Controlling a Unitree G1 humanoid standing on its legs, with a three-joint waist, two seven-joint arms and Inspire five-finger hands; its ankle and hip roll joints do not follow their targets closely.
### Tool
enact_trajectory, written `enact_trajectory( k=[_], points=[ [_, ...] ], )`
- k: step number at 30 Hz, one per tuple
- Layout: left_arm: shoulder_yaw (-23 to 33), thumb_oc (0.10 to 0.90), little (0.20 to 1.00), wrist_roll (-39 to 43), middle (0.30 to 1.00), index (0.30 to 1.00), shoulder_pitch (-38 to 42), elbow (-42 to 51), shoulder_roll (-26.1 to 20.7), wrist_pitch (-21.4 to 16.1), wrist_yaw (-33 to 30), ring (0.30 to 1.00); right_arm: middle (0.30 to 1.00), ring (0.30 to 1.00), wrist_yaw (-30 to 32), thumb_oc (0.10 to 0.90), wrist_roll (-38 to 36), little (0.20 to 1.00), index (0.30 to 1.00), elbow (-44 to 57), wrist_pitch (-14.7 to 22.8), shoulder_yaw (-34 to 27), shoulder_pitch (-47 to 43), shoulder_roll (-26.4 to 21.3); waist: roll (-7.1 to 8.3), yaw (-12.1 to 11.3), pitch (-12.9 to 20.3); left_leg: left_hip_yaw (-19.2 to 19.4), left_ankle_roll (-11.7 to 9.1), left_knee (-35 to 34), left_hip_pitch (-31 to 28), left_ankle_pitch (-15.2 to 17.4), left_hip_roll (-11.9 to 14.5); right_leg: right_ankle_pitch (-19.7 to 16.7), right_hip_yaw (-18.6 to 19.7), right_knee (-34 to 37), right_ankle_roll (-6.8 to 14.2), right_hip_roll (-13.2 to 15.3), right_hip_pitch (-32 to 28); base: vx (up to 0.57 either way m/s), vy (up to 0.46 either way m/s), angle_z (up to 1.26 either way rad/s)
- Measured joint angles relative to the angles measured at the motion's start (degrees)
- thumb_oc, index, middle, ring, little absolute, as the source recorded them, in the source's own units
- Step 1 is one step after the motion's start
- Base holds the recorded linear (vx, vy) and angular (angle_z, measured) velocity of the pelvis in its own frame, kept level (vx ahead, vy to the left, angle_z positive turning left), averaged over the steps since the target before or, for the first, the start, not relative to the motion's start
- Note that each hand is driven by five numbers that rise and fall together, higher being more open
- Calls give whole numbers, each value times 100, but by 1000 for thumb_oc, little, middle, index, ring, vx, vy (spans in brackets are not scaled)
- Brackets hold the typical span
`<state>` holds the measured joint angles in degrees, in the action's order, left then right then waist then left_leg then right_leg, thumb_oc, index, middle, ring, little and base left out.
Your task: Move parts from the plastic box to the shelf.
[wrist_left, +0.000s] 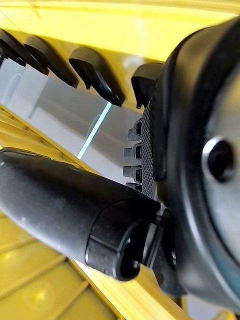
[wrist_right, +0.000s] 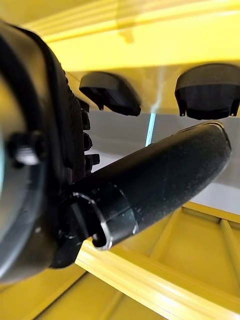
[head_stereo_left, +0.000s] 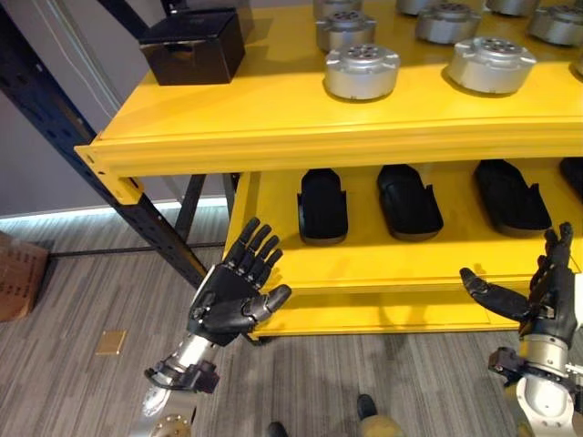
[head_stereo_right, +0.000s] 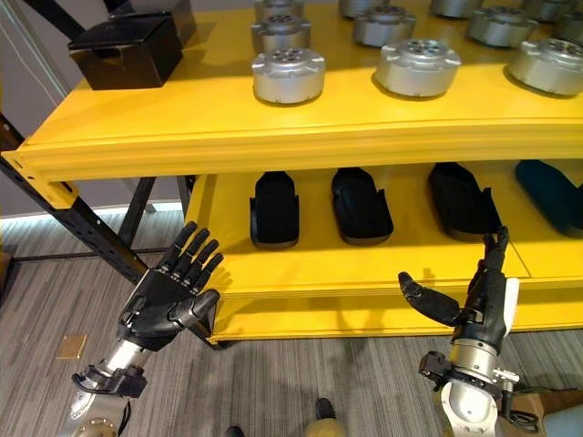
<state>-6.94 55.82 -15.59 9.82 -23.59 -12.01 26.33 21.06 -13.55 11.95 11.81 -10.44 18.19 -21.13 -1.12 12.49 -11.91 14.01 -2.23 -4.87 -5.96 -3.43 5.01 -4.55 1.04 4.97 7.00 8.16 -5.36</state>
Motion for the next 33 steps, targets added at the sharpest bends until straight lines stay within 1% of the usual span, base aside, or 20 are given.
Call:
enact_trajectory(
  k=[3,6,10,27,30,33],
  points=[
    [-138,900,1000,-34,1000,1000,13,2,2,-99,-112,1000,1000,1000,-56,900,-536,1000,1000,-253,-100,143,-20,9,31,-11,53,-3,-2,0,15,-5,7,1,0,0,0,-6,15,0,0,0],
    [-135,900,1000,-35,1000,1000,6,5,2,-197,-140,1000,1000,1000,-111,900,-695,1000,1000,-416,-122,199,-11,14,40,-22,114,-6,-3,0,74,-13,4,-9,-3,0,-1,-5,69,0,0,0],
    [-128,900,1000,-34,1000,1000,42,43,2,-235,-362,1000,1000,1000,-210,900,-688,1000,1000,-372,-121,328,-24,12,58,-23,127,-9,-48,1,79,-54,-3,-44,-5,0,-30,-10,92,0,0,0],
    [-124,900,1000,-46,1000,1000,31,45,1,-234,-363,1000,1000,1000,-548,900,-690,1000,1000,-348,-121,343,-26,-39,57,-36,127,-13,-31,0,99,-40,3,-20,-7,1,1,-10,93,0,0,0],
    [-117,900,1000,-46,1000,1000,-16,54,-21,-233,-354,1000,1000,1000,-667,900,-691,1000,1000,-336,-120,365,-20,-200,56,-36,128,-15,-44,0,97,-49,1,-29,-10,1,-12,-9,91,0,0,0],
    [-117,900,1000,-45,1000,1000,-27,54,-21,-233,-353,1000,1000,1000,-709,900,-691,1000,1000,-327,-113,395,-32,-228,55,-44,128,-19,-47,1,88,-52,-1,-38,-13,1,-24,-9,91,0,0,0]
  ],
)
